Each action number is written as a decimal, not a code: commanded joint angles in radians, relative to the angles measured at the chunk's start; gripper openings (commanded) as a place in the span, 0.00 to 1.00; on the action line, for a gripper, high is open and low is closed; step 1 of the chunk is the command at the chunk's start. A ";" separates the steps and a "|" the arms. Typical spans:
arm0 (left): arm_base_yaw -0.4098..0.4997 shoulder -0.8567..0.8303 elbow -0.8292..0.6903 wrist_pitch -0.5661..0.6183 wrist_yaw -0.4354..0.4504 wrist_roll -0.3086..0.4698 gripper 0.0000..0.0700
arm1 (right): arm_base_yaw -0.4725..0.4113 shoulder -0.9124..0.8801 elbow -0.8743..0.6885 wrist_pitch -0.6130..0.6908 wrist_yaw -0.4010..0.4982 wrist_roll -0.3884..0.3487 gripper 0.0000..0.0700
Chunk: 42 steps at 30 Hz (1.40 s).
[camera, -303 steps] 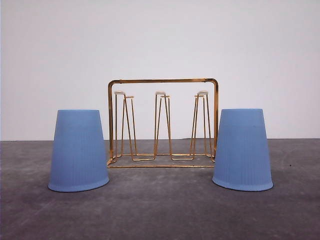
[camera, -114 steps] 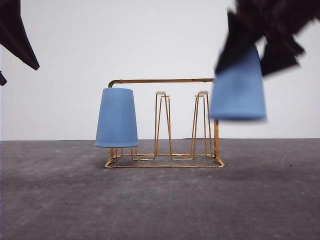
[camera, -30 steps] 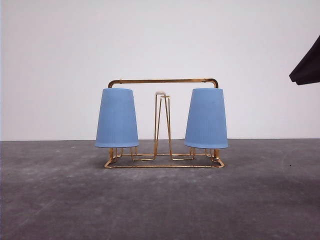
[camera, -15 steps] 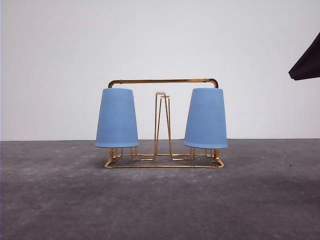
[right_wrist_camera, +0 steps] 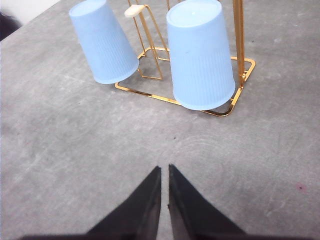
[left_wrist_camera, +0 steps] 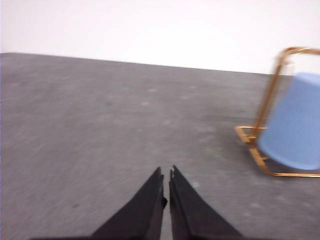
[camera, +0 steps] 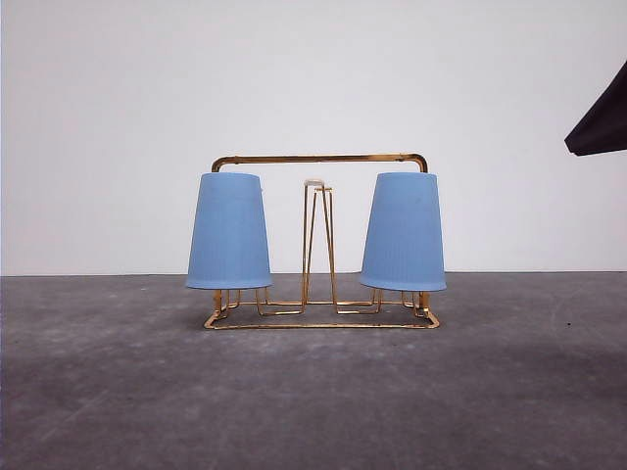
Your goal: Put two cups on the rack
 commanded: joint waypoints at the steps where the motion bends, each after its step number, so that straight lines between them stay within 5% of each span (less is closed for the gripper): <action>1: 0.015 -0.010 -0.025 0.030 -0.003 0.000 0.00 | 0.005 0.002 0.010 0.011 -0.002 0.003 0.03; 23: 0.021 -0.004 -0.078 0.011 -0.002 -0.012 0.00 | 0.004 0.002 0.010 0.014 -0.001 -0.019 0.03; 26: 0.021 -0.004 -0.078 0.011 -0.002 -0.012 0.00 | -0.007 -0.026 -0.001 -0.006 0.074 -0.127 0.03; 34: 0.021 -0.004 -0.078 0.011 -0.002 -0.012 0.00 | -0.165 -0.349 -0.230 0.004 0.394 -0.132 0.03; 42: 0.021 -0.005 -0.078 0.010 -0.002 -0.012 0.00 | -0.259 -0.560 -0.394 0.116 0.327 -0.134 0.03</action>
